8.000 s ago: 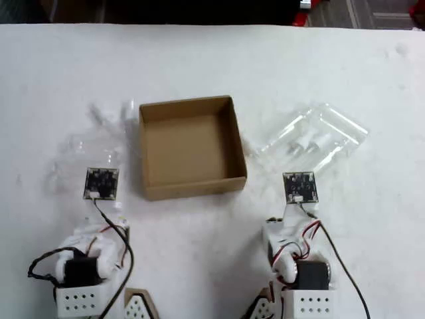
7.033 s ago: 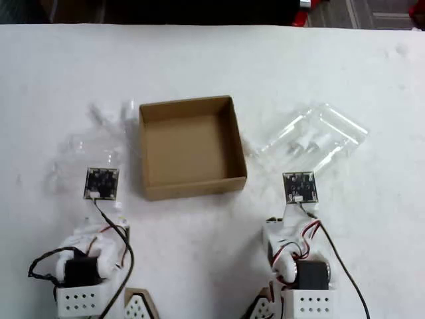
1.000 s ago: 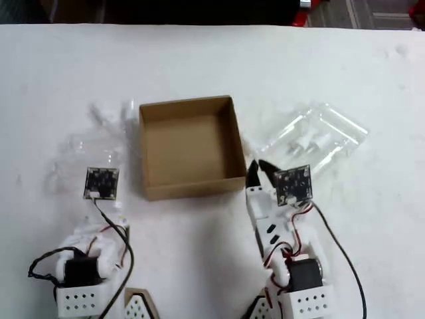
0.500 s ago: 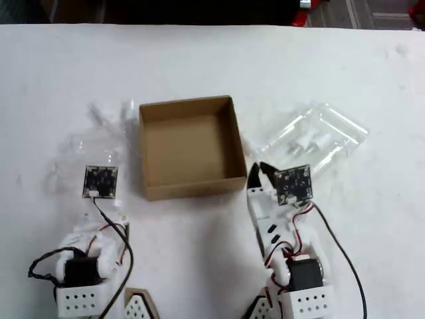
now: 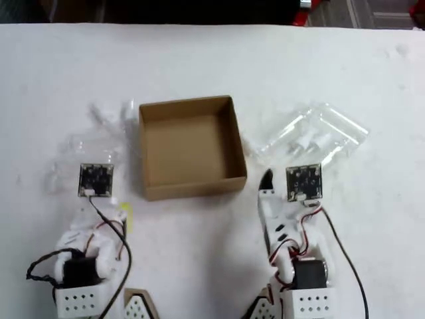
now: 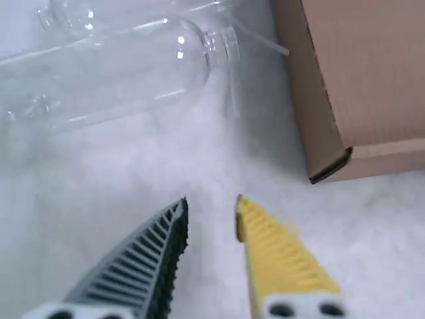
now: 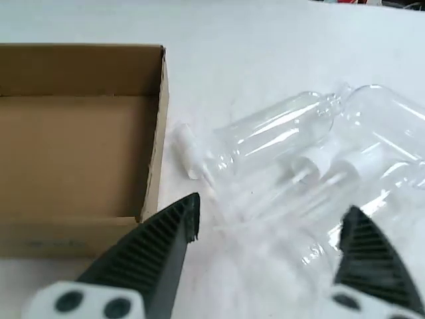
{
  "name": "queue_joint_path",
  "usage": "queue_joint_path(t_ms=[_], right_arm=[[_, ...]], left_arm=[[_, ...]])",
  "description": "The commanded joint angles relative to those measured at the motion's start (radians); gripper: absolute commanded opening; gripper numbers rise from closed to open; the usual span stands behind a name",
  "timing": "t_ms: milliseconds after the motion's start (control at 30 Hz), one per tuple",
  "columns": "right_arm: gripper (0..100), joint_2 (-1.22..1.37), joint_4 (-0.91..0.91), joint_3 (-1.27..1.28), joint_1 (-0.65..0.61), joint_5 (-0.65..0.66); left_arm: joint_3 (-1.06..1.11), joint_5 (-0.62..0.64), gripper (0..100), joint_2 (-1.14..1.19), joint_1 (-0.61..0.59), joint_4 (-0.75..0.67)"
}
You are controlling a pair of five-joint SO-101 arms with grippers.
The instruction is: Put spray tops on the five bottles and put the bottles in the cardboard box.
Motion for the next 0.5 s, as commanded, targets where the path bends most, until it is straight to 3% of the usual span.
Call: queue_joint_path(t_ms=[0, 133, 267, 300, 467], right_arm=[[36.0, -0.001, 0.008, 0.009, 0.016, -0.009], [27.8, -0.001, 0.024, 0.009, 0.008, -0.002], [2.7, -0.002, 0.022, 0.009, -0.039, 0.0], [0.5, -0.002, 0.022, 0.009, -0.041, 0.0], [20.3, -0.004, 0.021, 0.009, -0.041, 0.0]], left_arm=[[-0.003, 0.012, 34, -0.004, -0.021, 0.017], [-0.003, 0.041, 41, -0.004, -0.021, 0.049], [-0.003, 0.014, 35, -0.01, -0.021, 0.044], [-0.003, 0.005, 33, -0.01, -0.021, 0.023], [-0.003, 0.003, 15, -0.01, -0.028, -0.101]])
